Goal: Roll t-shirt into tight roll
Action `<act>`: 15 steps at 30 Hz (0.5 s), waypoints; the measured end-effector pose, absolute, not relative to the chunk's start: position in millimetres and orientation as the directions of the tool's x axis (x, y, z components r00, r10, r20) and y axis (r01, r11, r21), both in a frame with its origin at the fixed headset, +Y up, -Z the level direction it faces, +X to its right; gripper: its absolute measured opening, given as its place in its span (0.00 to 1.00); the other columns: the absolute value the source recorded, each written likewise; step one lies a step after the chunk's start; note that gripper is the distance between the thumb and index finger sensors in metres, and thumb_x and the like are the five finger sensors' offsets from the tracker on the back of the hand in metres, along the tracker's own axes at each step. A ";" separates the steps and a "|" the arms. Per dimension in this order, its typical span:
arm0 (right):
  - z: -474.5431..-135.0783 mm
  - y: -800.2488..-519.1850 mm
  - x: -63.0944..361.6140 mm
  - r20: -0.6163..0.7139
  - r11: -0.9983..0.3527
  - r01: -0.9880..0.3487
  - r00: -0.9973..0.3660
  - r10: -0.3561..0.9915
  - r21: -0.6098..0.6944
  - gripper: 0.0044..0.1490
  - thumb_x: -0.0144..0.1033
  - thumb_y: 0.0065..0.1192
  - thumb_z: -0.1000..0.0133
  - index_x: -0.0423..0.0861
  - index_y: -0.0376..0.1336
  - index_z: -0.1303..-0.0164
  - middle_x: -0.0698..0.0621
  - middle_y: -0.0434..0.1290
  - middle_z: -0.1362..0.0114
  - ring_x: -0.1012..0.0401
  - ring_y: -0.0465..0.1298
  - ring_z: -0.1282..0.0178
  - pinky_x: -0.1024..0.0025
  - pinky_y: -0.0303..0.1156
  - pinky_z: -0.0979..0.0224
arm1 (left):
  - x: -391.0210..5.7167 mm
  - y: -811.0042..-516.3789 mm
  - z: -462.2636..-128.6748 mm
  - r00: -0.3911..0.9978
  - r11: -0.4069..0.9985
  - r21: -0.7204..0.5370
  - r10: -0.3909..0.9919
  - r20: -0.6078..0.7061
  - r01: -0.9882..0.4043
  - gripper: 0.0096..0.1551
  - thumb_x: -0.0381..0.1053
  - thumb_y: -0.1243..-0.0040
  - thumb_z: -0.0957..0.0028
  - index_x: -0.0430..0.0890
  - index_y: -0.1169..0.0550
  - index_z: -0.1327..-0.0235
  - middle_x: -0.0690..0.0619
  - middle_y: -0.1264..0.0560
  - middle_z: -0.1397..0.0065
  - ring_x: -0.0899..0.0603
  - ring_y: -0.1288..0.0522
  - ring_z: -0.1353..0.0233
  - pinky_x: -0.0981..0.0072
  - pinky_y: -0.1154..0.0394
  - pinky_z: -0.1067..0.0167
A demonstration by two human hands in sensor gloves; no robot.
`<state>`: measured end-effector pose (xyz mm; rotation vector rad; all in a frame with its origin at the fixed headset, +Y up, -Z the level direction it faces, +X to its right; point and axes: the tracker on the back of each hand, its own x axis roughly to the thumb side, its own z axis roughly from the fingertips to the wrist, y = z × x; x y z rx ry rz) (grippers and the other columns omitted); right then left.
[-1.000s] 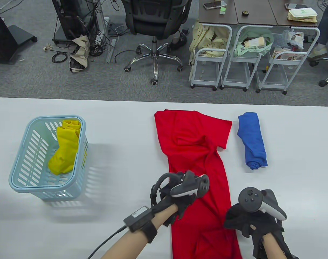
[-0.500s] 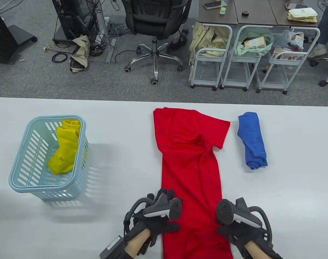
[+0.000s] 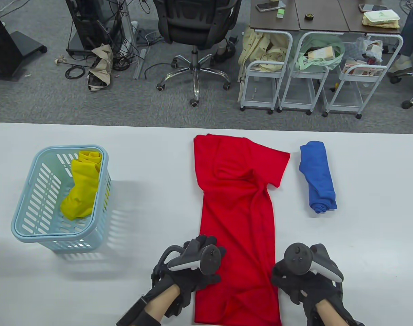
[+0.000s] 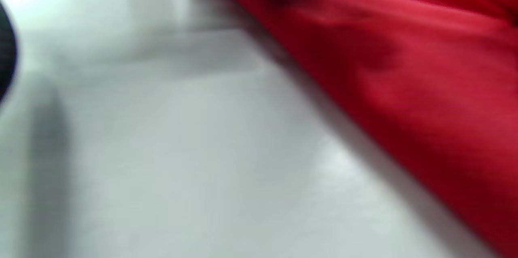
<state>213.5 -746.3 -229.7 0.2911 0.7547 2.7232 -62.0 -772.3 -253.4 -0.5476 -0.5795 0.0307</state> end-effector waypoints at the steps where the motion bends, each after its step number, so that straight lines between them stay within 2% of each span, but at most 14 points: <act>1: -230.1 -744.4 213.4 0.115 -0.823 -0.243 -0.931 0.347 0.513 0.38 0.53 0.49 0.35 0.48 0.50 0.17 0.41 0.49 0.15 0.47 0.61 0.23 0.46 0.57 0.23 | -60.6 -774.0 -253.6 0.838 0.849 -0.508 0.168 0.518 0.144 0.47 0.72 0.65 0.46 0.59 0.61 0.17 0.45 0.68 0.12 0.32 0.66 0.14 0.29 0.58 0.23; 3: -233.4 -740.2 208.3 0.158 -0.807 -0.270 -0.901 0.404 0.525 0.42 0.55 0.47 0.34 0.52 0.43 0.12 0.42 0.39 0.11 0.42 0.50 0.15 0.43 0.51 0.20 | -57.7 -788.6 -253.2 0.842 0.794 -0.547 0.085 0.533 0.265 0.48 0.73 0.67 0.47 0.59 0.63 0.18 0.46 0.70 0.13 0.33 0.68 0.15 0.29 0.59 0.24; 4: -234.3 -740.2 206.3 0.163 -0.798 -0.276 -0.894 0.418 0.535 0.42 0.54 0.47 0.34 0.53 0.42 0.12 0.42 0.36 0.10 0.40 0.46 0.13 0.41 0.49 0.20 | -56.8 -787.6 -252.0 0.838 0.776 -0.547 0.042 0.543 0.315 0.49 0.73 0.68 0.47 0.60 0.69 0.22 0.47 0.75 0.15 0.34 0.72 0.16 0.30 0.62 0.24; 5: -235.5 -739.9 203.1 0.164 -0.791 -0.273 -0.892 0.421 0.547 0.42 0.54 0.47 0.34 0.53 0.42 0.11 0.42 0.36 0.10 0.39 0.43 0.12 0.40 0.48 0.19 | -57.1 -777.2 -249.5 0.811 0.800 -0.480 -0.013 0.585 0.359 0.49 0.73 0.66 0.47 0.60 0.66 0.20 0.46 0.71 0.14 0.34 0.68 0.14 0.31 0.57 0.22; 7: -238.4 -740.1 197.0 0.182 -0.792 -0.246 -0.895 0.407 0.559 0.43 0.53 0.48 0.34 0.52 0.42 0.11 0.42 0.36 0.09 0.39 0.40 0.11 0.39 0.46 0.19 | -59.4 -757.5 -244.4 0.782 0.847 -0.376 -0.072 0.619 0.376 0.42 0.71 0.59 0.45 0.63 0.50 0.17 0.47 0.54 0.09 0.36 0.49 0.12 0.34 0.47 0.21; 9: -244.6 -739.6 185.4 0.196 -0.799 -0.220 -0.901 0.386 0.560 0.44 0.53 0.48 0.34 0.51 0.41 0.11 0.43 0.36 0.09 0.38 0.38 0.11 0.38 0.45 0.19 | -65.5 -744.7 -246.0 0.785 0.908 -0.292 -0.063 0.616 0.302 0.34 0.68 0.56 0.44 0.59 0.33 0.24 0.54 0.35 0.15 0.42 0.33 0.17 0.36 0.42 0.22; 10: -249.0 -739.9 178.7 0.208 -0.798 -0.205 -0.902 0.379 0.566 0.44 0.52 0.49 0.34 0.51 0.40 0.11 0.43 0.34 0.10 0.38 0.36 0.11 0.38 0.44 0.19 | -69.8 -743.8 -250.0 0.802 0.929 -0.274 -0.040 0.597 0.250 0.33 0.67 0.56 0.44 0.59 0.31 0.25 0.54 0.31 0.17 0.43 0.30 0.19 0.37 0.42 0.22; 11: -255.4 -740.5 168.2 0.223 -0.797 -0.186 -0.901 0.371 0.574 0.45 0.52 0.49 0.34 0.52 0.39 0.11 0.43 0.33 0.10 0.39 0.34 0.11 0.38 0.42 0.19 | -75.8 -746.9 -255.3 0.835 0.942 -0.284 0.008 0.550 0.178 0.36 0.67 0.56 0.44 0.58 0.34 0.23 0.52 0.35 0.15 0.41 0.33 0.17 0.36 0.43 0.22; 12: -262.6 -741.6 156.8 0.237 -0.800 -0.160 -0.906 0.352 0.578 0.45 0.51 0.49 0.34 0.52 0.38 0.11 0.43 0.31 0.10 0.39 0.33 0.11 0.38 0.42 0.19 | -82.5 -753.5 -260.6 0.858 0.939 -0.326 0.077 0.509 0.109 0.40 0.69 0.57 0.45 0.58 0.40 0.18 0.49 0.42 0.10 0.38 0.40 0.13 0.34 0.45 0.22; 14: -274.5 -744.5 136.7 0.260 -0.813 -0.105 -0.917 0.302 0.573 0.47 0.52 0.48 0.34 0.53 0.34 0.11 0.44 0.29 0.11 0.40 0.30 0.12 0.38 0.40 0.18 | -89.9 -770.3 -268.3 0.884 0.874 -0.476 0.144 0.445 0.097 0.46 0.72 0.60 0.46 0.58 0.51 0.15 0.45 0.54 0.09 0.33 0.51 0.12 0.32 0.50 0.22; 15: -278.0 -746.0 129.2 0.272 -0.817 -0.090 -0.917 0.290 0.569 0.48 0.53 0.48 0.34 0.53 0.32 0.12 0.45 0.26 0.12 0.40 0.28 0.12 0.38 0.39 0.18 | -93.0 -778.8 -270.0 0.897 0.840 -0.526 0.124 0.423 0.132 0.48 0.72 0.61 0.47 0.58 0.55 0.15 0.46 0.61 0.10 0.35 0.58 0.12 0.31 0.52 0.22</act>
